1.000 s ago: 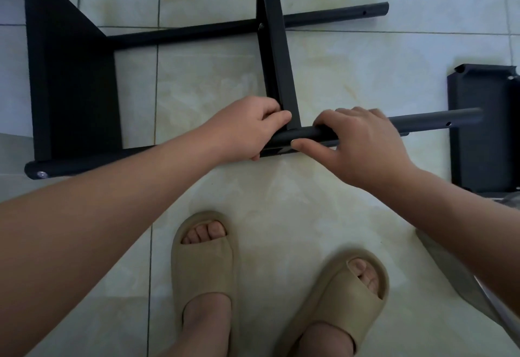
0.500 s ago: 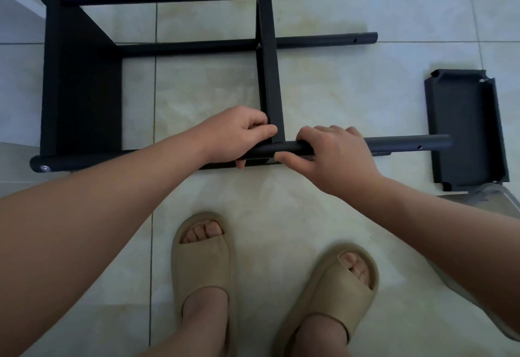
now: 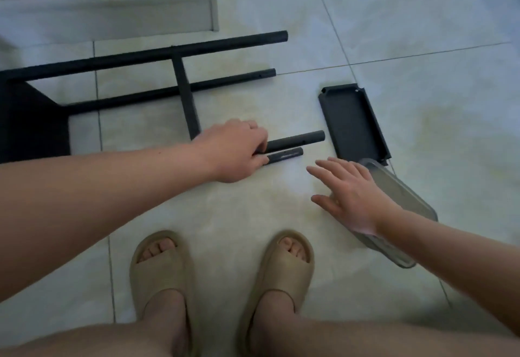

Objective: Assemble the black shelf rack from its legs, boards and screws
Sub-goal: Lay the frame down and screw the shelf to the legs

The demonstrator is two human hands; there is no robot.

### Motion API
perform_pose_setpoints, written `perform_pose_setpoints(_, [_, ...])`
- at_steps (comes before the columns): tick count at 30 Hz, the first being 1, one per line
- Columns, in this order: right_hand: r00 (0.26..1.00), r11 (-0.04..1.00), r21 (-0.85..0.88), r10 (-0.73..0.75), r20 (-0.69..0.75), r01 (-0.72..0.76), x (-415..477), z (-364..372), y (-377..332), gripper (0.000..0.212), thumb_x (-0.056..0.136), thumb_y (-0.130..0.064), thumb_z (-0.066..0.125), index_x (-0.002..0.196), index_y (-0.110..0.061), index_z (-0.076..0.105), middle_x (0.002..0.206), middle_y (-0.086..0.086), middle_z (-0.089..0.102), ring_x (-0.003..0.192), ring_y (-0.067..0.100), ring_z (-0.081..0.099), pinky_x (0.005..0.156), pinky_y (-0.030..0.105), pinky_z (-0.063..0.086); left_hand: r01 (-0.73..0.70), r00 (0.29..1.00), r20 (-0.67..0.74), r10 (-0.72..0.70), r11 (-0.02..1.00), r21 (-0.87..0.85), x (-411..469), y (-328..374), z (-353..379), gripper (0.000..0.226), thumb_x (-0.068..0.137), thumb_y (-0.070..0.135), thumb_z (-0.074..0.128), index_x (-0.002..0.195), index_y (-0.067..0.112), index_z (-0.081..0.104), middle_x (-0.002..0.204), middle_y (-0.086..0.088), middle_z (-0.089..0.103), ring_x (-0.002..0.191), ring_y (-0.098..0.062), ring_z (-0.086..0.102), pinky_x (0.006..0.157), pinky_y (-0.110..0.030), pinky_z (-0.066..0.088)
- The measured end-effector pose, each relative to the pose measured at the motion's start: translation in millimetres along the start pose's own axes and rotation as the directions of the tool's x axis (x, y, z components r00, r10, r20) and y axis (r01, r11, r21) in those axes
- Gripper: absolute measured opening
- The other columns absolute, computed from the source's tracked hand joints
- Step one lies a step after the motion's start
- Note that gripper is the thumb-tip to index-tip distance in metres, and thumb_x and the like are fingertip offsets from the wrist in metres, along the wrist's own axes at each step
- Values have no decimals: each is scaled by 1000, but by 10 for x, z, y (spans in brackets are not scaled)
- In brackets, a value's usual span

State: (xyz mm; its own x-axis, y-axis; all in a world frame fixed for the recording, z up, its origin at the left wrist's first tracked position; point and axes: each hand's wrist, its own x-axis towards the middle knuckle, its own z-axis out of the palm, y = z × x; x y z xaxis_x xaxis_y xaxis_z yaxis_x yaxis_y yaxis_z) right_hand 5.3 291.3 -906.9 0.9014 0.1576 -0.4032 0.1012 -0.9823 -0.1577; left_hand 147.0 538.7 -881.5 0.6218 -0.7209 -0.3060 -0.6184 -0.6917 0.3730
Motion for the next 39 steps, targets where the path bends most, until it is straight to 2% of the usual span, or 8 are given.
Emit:
perform_pose_setpoints(3, [990, 991, 46, 127, -60, -124, -440, 128, 413, 59, 100, -45, 54, 155, -27, 38, 159, -1, 38, 150, 25, 27, 119, 43, 18, -256, 957, 181, 225, 953, 165, 189, 524, 39, 25, 99, 45, 47, 117, 28, 52, 127, 6, 50, 116, -22, 49, 86, -37, 46])
perform_pose_setpoints(6, [964, 964, 102, 254, -81, -246, -752, 336, 744, 54, 100, -37, 57, 152, -26, 45, 153, 0, 46, 144, 28, 37, 115, 47, 28, -437, 884, 313, 346, 850, 295, 420, 909, 182, 31, 100, 42, 44, 127, 27, 48, 135, 3, 49, 119, -23, 48, 92, -43, 48])
perform_pose_setpoints(10, [929, 919, 158, 370, -26, -361, -881, 713, 1063, 49, 101, -33, 55, 148, -24, 48, 146, -1, 51, 136, 29, 44, 107, 47, 38, -540, 836, 342, 430, 757, 367, 762, 1230, 516, 37, 99, 36, 46, 134, 24, 45, 144, -1, 45, 123, -26, 46, 96, -45, 47])
perform_pose_setpoints(15, [899, 851, 290, 424, 113, -438, -697, 1033, 1262, 43, 104, -26, 49, 146, -19, 49, 137, 6, 56, 129, 31, 48, 103, 42, 42, -487, 864, 342, 370, 786, 381, 996, 1334, 1037, 46, 97, 20, 47, 141, 28, 40, 162, -10, 22, 134, -29, 36, 99, -44, 43])
perform_pose_setpoints(19, [822, 733, 378, 540, 181, -565, -568, 1181, 1393, 34, 103, -17, 49, 136, -13, 58, 127, 14, 63, 118, 33, 56, 94, 35, 43, -463, 869, 328, 370, 842, 277, 981, 1199, 1281, 40, 99, 23, 47, 138, 31, 42, 140, -6, 47, 119, -27, 46, 92, -41, 47])
perform_pose_setpoints(26, [701, 626, 317, 655, 283, -713, -431, 1278, 1469, 32, 103, -11, 45, 128, -10, 65, 120, 20, 67, 105, 38, 64, 85, 39, 51, -587, 805, 198, 559, 799, 134, 777, 1136, 1504, 25, 101, 30, 47, 125, 28, 50, 111, -2, 58, 102, -23, 52, 74, -32, 37])
perform_pose_setpoints(32, [683, 663, 193, 645, 344, -723, -310, 1384, 1413, 30, 95, -2, 48, 121, -7, 64, 115, 20, 66, 103, 38, 65, 80, 36, 50, -525, 843, 188, 505, 847, 78, 702, 1078, 1587, 26, 100, 23, 42, 122, 31, 54, 106, 1, 59, 101, -22, 53, 71, -31, 31])
perform_pose_setpoints(39, [739, 750, 115, 594, 318, -652, -315, 1530, 1408, 23, 97, -1, 47, 115, -6, 59, 114, 20, 62, 103, 39, 61, 85, 44, 54, -489, 854, 204, 478, 872, 6, 697, 1073, 1614, 22, 103, 28, 44, 122, 31, 54, 103, 1, 55, 99, -20, 51, 69, -30, 31])
